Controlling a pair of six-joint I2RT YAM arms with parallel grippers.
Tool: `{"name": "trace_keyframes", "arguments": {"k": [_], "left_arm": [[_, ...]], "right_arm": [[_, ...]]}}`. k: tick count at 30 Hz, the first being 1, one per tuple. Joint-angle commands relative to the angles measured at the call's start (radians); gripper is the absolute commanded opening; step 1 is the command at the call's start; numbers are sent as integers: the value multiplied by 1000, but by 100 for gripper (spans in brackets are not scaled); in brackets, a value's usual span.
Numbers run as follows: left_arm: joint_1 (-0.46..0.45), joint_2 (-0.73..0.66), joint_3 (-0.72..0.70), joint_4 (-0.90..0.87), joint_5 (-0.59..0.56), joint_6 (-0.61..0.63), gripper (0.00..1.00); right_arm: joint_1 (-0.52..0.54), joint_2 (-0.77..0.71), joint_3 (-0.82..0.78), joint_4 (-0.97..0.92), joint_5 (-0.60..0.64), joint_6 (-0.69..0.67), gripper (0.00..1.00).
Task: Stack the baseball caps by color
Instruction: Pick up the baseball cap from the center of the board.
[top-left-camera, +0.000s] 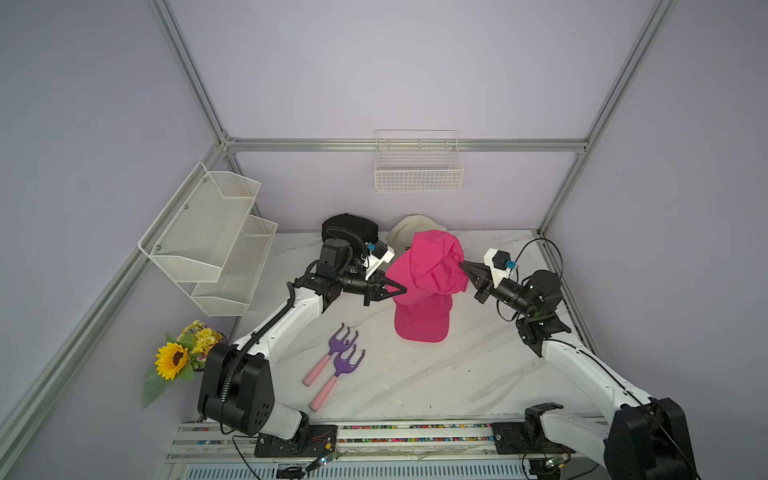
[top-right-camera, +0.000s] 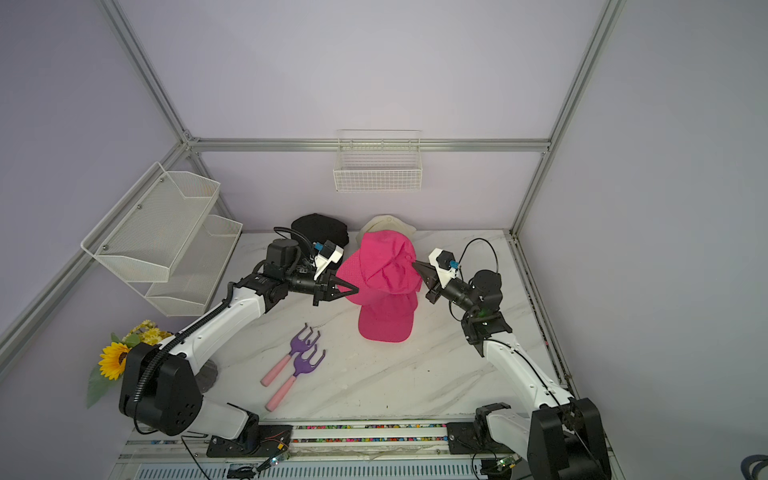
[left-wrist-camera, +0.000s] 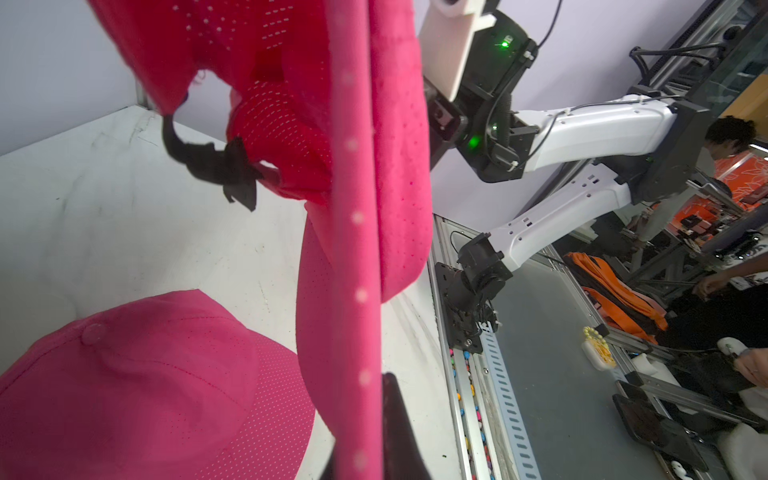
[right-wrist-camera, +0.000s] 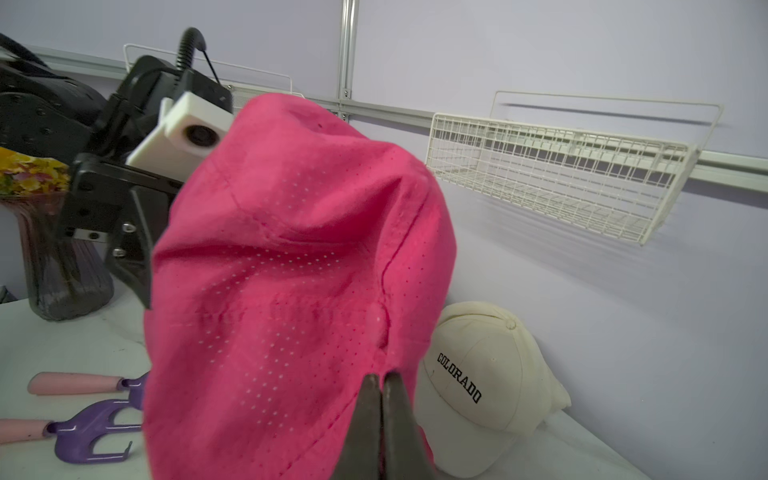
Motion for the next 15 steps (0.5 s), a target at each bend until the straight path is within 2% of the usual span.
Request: {"name": "trace_keyframes", "arguments": {"k": [1,10,15], "left_arm": [[34,7,43,31,-47,-4,0],[97,24,67,40,-126,-46,0],[154,26,46,61,-219,-83,0]], "right_arm": [[-17,-47,44,-42,-123,-8,0],[-52,-91,125,-152,-307,-17,0],[-120,-135,134,-159,-508,-2,0]]}}
